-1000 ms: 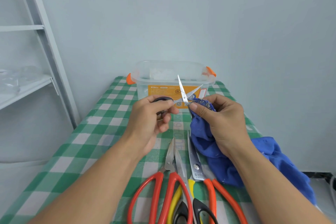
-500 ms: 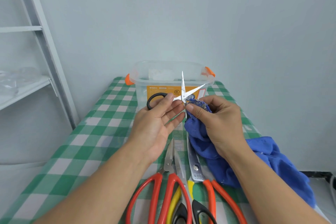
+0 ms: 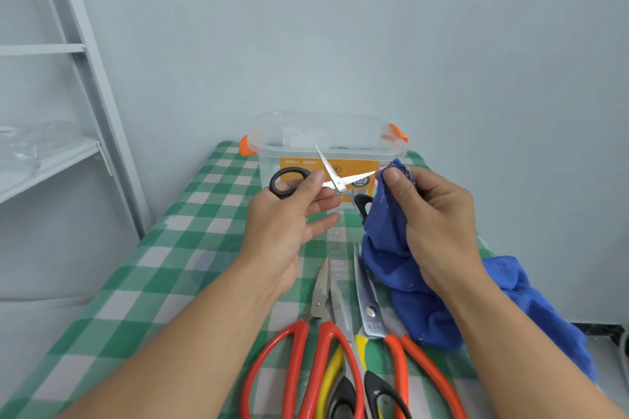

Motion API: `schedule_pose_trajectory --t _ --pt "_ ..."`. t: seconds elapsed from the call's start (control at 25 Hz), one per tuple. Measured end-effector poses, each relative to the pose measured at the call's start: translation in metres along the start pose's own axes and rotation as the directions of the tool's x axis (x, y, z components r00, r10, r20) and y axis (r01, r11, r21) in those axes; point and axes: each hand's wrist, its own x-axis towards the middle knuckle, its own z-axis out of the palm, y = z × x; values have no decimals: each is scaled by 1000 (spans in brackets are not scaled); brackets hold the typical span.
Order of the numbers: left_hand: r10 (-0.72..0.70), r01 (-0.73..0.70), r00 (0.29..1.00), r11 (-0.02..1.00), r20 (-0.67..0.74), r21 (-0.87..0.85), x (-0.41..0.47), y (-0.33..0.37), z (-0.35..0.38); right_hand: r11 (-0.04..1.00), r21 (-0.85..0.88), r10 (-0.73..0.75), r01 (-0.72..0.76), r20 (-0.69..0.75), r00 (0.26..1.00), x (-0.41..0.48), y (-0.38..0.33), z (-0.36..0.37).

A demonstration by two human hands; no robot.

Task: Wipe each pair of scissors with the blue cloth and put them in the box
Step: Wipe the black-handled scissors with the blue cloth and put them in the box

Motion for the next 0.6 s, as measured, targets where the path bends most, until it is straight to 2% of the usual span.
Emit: schedule_pose_trajectory --t 0.16,0.36,0.48,0.6 --pt "-19 20 999 999 31 -28 2 2 -2 1000 -24 9 -7 95 995 -2 -6 1" --pt "-11 16 999 994 44 -105 7 8 -5 997 75 25 -27 29 999 0 -7 -5" --pt "24 -21 999 993 26 -116 10 10 -7 997 13 78 -79 75 994 1 -4 -4" --pt "77 -76 997 994 20 -81 11 10 -9 999 -19 40 -39 82 996 1 -3 -3"
